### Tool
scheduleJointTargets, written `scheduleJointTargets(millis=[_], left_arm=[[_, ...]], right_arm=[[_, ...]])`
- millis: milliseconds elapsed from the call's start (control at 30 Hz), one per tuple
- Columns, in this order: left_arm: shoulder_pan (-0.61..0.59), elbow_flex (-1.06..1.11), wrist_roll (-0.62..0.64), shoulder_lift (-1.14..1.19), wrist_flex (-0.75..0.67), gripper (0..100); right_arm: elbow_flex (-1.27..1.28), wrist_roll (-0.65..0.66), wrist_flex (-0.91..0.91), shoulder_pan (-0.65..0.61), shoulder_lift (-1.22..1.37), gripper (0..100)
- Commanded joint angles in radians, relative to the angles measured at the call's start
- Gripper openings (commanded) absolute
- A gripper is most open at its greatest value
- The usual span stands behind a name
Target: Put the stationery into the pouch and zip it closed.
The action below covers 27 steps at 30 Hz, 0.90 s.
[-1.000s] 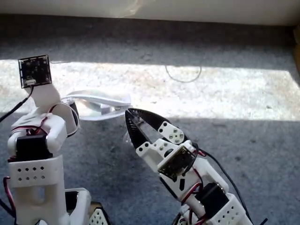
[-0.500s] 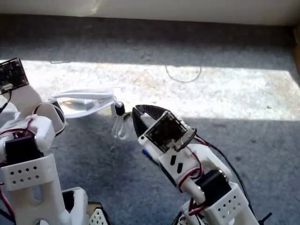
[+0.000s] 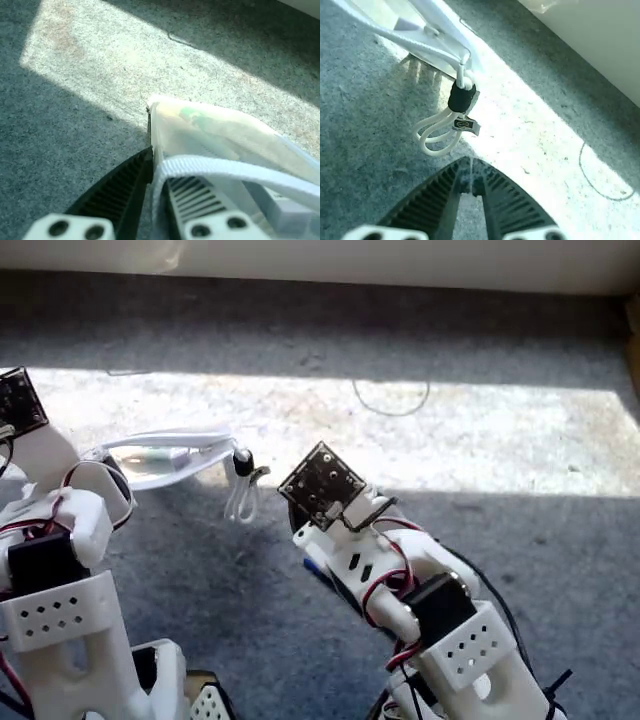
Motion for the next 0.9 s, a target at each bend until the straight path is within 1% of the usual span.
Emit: scheduleJointTargets(millis=[0,100,633,700,867], left_arm=[[-0.012,-0.008,0.009,-0.028,-0.040,1],[-0.010,-0.007,0.009,-0.028,-0.040,1],[-0.010,-0.007,0.009,-0.028,-0.034,1],[-0.010,-0.007,0.009,-0.028,-0.034,1],[-0.010,-0.007,0.008,-0.028,-0.034,1]], right_arm=[[-0.087,-0.008,0.076,0.053,0.041,1.2],[-0.082,-0.008,0.105,0.067,0.042,1.2],[-0.008,-0.006,0.097,0.067,0.053,1.8],[0.008,-0.005,0.099,0.067,0.053,3.6],[0.059,-0.008,0.097,0.067,0.053,12.5]])
